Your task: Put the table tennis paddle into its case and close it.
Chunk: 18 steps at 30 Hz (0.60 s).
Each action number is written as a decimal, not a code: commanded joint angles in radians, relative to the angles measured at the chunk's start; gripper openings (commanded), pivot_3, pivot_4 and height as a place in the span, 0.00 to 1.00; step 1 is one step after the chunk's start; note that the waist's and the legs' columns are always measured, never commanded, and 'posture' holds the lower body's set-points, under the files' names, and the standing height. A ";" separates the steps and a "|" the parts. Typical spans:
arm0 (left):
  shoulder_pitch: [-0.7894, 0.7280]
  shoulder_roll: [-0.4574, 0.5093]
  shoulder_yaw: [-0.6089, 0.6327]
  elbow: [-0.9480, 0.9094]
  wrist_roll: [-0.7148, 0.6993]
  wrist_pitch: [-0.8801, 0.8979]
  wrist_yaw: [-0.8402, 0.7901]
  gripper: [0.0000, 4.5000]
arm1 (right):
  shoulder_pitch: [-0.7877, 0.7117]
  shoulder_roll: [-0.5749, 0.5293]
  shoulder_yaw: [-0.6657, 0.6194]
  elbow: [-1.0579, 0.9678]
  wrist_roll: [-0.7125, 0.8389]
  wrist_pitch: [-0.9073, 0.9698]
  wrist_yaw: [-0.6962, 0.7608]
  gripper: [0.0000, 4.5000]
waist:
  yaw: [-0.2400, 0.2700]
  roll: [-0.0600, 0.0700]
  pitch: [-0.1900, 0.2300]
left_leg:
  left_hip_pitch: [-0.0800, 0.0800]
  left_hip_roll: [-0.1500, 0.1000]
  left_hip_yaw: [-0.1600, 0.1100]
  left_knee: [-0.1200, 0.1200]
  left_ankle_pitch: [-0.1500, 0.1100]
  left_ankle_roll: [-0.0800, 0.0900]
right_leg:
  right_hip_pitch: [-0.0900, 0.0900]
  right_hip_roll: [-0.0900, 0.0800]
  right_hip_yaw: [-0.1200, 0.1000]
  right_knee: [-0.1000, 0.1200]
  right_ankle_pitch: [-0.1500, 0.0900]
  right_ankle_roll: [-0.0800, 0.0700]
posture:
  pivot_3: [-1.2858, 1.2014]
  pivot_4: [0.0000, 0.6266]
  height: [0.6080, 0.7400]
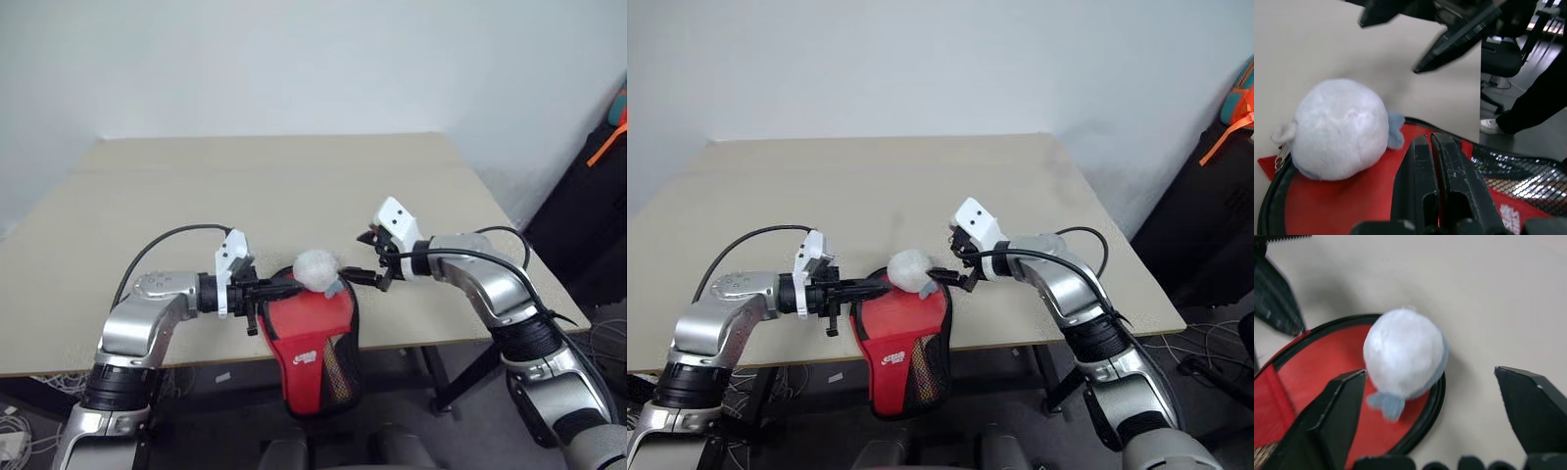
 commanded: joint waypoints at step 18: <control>0.001 -0.022 -0.064 0.071 0.056 -0.116 0.106 0.00 | -0.095 0.197 0.072 0.292 -0.087 -0.161 -0.016 0.99 | -0.002 0.000 0.000 | 0.000 0.000 0.000 0.000 0.000 0.000 | 0.000 0.000 0.000 0.000 0.000 0.000 | 0.52 0.00 0.99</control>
